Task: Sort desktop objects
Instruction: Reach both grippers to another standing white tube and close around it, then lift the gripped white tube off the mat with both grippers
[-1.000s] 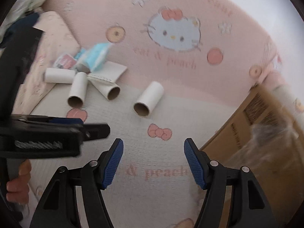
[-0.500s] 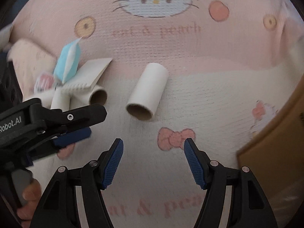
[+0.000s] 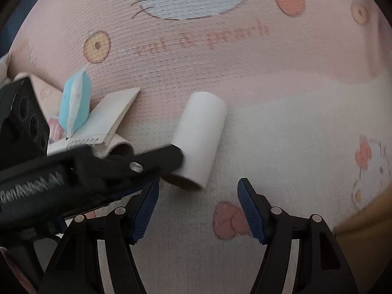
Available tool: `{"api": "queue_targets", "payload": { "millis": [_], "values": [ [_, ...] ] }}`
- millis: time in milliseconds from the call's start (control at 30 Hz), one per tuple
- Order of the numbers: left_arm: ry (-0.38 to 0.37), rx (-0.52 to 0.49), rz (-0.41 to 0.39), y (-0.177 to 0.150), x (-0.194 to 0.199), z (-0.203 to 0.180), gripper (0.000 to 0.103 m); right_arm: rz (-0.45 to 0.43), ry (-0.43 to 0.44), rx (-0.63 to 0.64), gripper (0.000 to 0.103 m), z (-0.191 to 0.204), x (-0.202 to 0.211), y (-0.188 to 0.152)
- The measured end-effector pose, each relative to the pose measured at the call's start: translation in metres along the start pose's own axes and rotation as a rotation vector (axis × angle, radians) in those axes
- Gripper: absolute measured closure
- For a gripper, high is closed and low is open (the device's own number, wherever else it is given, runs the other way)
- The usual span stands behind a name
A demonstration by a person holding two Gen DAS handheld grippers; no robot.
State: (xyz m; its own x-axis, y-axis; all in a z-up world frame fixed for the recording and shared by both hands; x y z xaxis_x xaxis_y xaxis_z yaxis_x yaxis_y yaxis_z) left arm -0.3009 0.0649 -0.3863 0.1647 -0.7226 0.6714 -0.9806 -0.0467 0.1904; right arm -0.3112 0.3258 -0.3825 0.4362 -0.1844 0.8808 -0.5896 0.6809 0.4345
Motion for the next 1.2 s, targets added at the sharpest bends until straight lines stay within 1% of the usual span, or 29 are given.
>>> {"api": "queue_targets", "payload": {
  "millis": [67,100,133,167,300,500,567,667,800,867,967,1067,1200],
  "values": [
    [0.001,-0.021,0.007,-0.002,-0.003,-0.003,0.06,-0.021,-0.051,0.057,0.04,0.003,0.0,0.003],
    [0.003,-0.017,0.002,-0.001,-0.002,-0.003,0.061,-0.029,-0.064,0.088,0.045,0.006,-0.001,0.005],
    [-0.006,-0.014,0.004,-0.002,-0.003,-0.003,0.062,-0.03,-0.061,0.109,0.059,0.009,-0.002,0.005],
    [-0.012,-0.009,0.009,-0.002,-0.003,-0.002,0.062,-0.023,-0.053,0.131,0.061,0.013,-0.003,0.005],
    [-0.038,0.029,0.004,-0.005,-0.002,0.002,0.062,-0.022,-0.084,0.183,0.062,0.017,-0.003,0.006],
    [-0.028,0.019,0.018,-0.018,0.006,-0.002,0.062,0.011,-0.062,0.15,0.062,0.018,0.004,-0.002],
    [-0.024,0.019,0.017,-0.028,0.014,-0.002,0.062,0.033,-0.043,0.143,0.062,0.025,0.007,-0.01],
    [-0.029,0.041,0.03,-0.043,0.024,-0.001,0.062,0.068,-0.044,0.15,0.062,0.035,0.016,-0.024],
    [-0.029,0.076,0.023,-0.065,0.04,-0.002,0.062,0.127,-0.025,0.117,0.062,0.044,0.026,-0.043],
    [-0.034,0.097,0.029,-0.08,0.048,-0.001,0.062,0.147,-0.026,0.127,0.062,0.051,0.034,-0.054],
    [-0.028,0.119,0.032,-0.103,0.062,-0.002,0.062,0.192,-0.047,0.143,0.067,0.06,0.047,-0.074],
    [-0.014,0.14,0.022,-0.118,0.073,-0.004,0.062,0.22,-0.043,0.136,0.068,0.065,0.058,-0.091],
    [-0.02,0.18,0.025,-0.14,0.082,-0.007,0.062,0.24,-0.027,0.112,0.068,0.069,0.062,-0.105]
  ]
}}
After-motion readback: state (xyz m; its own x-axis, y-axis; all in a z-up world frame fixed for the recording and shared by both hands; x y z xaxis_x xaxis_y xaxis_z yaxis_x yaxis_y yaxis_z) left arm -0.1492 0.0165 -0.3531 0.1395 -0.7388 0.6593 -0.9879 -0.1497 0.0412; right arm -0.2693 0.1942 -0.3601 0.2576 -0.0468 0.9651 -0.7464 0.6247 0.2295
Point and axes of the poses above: each gripper's, at about its wrist camera, not at the fingertips, and x roughly against the way its jaws point, z to its left, y to its top, the point moved 10 cm from there along -x, roughly the way its jaws point, and after that the axes turned 12 degrees about z, right-handed, at the moved point
